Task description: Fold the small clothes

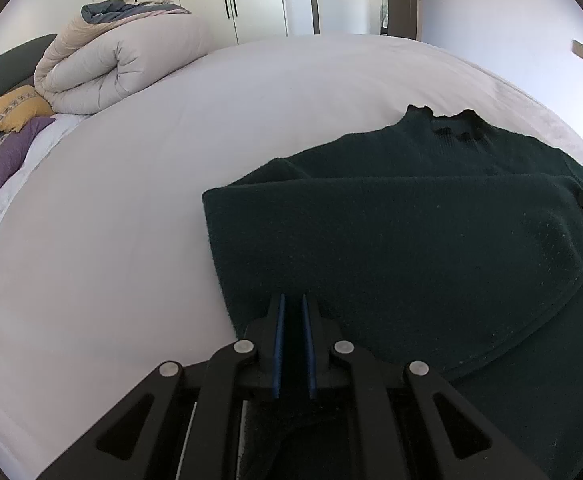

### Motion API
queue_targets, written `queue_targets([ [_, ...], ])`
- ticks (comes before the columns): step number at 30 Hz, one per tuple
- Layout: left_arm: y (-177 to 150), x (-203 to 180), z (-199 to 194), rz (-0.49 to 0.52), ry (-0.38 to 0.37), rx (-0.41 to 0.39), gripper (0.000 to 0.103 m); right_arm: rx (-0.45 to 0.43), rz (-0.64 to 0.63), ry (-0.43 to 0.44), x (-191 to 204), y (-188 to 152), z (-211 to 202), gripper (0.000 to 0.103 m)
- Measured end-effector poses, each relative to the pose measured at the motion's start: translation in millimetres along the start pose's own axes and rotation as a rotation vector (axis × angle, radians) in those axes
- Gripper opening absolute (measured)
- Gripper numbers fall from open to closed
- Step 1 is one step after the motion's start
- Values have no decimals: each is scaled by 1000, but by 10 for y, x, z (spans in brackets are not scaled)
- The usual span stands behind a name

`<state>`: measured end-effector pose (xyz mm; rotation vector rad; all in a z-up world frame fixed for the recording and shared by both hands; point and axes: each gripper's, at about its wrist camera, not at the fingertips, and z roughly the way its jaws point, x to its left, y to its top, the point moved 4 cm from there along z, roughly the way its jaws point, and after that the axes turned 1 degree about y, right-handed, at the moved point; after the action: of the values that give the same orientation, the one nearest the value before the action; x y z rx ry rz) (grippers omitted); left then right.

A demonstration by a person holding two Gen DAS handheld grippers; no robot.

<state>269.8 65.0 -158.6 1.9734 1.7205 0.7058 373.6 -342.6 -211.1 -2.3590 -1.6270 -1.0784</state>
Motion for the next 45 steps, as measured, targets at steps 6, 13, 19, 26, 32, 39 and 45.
queue_targets([
  [6,14,-59,-55,32,36,0,10,-128,95,-111,-227,-9,-434,10],
  [13,-65,-322,-548,-2,-53,-44,46,-342,149,-48,-639,-415,-1597,67],
  [19,-213,-669,-881,-117,-251,-68,60,-557,519,40,-1804,-1006,-2567,74],
  [26,-287,-1050,-837,-180,-361,12,61,-636,765,174,-2585,-1389,-2878,61],
  [32,-242,-1187,-847,-207,-400,34,61,-673,818,185,-2674,-1094,-2776,61],
  [39,-141,-1086,-817,-246,-413,37,64,-712,809,93,-2735,-701,-2692,31],
  [45,13,-1018,-760,-247,-415,38,64,-667,635,-32,-2259,-274,-2626,18],
])
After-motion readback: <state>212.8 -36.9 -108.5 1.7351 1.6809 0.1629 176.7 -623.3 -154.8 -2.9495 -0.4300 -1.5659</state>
